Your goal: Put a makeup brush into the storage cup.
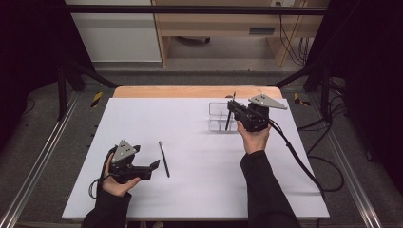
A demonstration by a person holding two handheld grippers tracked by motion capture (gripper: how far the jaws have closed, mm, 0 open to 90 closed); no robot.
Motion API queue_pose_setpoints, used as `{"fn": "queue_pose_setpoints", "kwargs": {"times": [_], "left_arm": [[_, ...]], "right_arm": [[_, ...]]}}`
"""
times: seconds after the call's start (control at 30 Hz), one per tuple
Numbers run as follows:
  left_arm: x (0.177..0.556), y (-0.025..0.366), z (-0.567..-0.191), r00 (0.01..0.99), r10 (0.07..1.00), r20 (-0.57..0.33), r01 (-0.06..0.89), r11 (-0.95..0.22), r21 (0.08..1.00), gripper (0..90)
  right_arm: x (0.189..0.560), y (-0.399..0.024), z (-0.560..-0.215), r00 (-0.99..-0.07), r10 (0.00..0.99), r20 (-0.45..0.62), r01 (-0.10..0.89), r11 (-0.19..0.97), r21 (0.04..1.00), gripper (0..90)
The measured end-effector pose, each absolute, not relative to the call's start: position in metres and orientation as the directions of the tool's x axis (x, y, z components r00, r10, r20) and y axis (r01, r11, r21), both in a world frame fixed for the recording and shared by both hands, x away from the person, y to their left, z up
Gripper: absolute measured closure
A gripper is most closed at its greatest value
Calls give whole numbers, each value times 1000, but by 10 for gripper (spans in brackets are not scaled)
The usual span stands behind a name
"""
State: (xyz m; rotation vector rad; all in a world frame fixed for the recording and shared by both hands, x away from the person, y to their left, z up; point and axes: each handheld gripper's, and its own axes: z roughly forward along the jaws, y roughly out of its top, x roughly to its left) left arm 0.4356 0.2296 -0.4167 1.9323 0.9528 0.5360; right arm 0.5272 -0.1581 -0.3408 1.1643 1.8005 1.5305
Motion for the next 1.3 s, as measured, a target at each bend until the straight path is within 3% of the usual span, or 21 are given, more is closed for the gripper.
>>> {"fn": "queue_pose_setpoints", "kwargs": {"times": [1.3], "left_arm": [[436, 231, -417, 614, 790, -7, 406, -308, 860, 88]], "right_arm": [[585, -150, -338, -410, 905, 117, 266, -4, 964, 839]]}}
